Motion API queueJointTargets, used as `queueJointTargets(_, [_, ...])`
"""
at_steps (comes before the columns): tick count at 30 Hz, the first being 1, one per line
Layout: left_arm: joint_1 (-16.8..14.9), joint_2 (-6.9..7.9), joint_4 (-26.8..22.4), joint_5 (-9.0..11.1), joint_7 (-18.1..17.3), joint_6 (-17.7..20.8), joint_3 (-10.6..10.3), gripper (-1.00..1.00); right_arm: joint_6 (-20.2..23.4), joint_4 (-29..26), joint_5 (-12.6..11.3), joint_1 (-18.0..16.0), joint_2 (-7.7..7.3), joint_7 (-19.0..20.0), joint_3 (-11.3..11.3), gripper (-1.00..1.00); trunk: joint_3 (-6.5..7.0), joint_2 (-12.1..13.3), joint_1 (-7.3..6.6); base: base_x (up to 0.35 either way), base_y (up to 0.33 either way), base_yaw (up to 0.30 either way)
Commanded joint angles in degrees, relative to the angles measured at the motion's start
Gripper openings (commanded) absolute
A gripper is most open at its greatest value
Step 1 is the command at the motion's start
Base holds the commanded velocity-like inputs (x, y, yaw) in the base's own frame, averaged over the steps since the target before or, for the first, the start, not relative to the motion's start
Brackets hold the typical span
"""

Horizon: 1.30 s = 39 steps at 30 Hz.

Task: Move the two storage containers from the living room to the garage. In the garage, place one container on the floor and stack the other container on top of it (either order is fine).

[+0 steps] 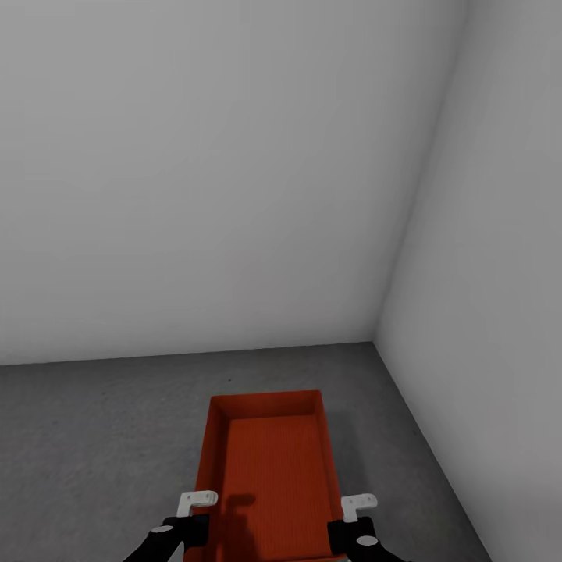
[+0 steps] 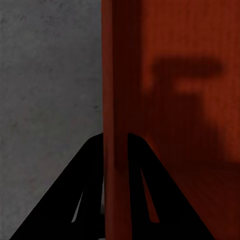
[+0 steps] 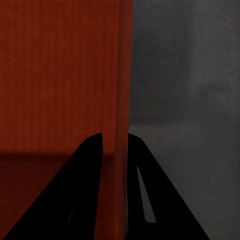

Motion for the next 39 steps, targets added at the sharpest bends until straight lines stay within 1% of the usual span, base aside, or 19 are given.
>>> queueJointTargets(1, [0.0,0.05,-0.3,-0.9,0.7,0.4,-0.2,-1.00,-0.3,1.4,-1.1,-0.1,-0.79,-0.4,-0.6,-1.00,-0.06,0.0,0.00,0.000,0.000,0.000])
queueJointTargets(8, [0.0,0.07,-0.2,-0.6,0.7,0.5,-0.1,-1.00,-0.3,1.4,-1.1,0.0,-0.77,-0.4,-0.6,-1.00,-0.06,0.0,0.00,0.000,0.000,0.000])
queueJointTargets(39, [0.0,0.11,-0.3,-0.5,0.7,0.6,0.0,-1.00,-0.3,1.4,-1.1,-0.1,-0.77,-0.4,-0.6,-1.00,-0.06,0.0,0.00,0.000,0.000,0.000])
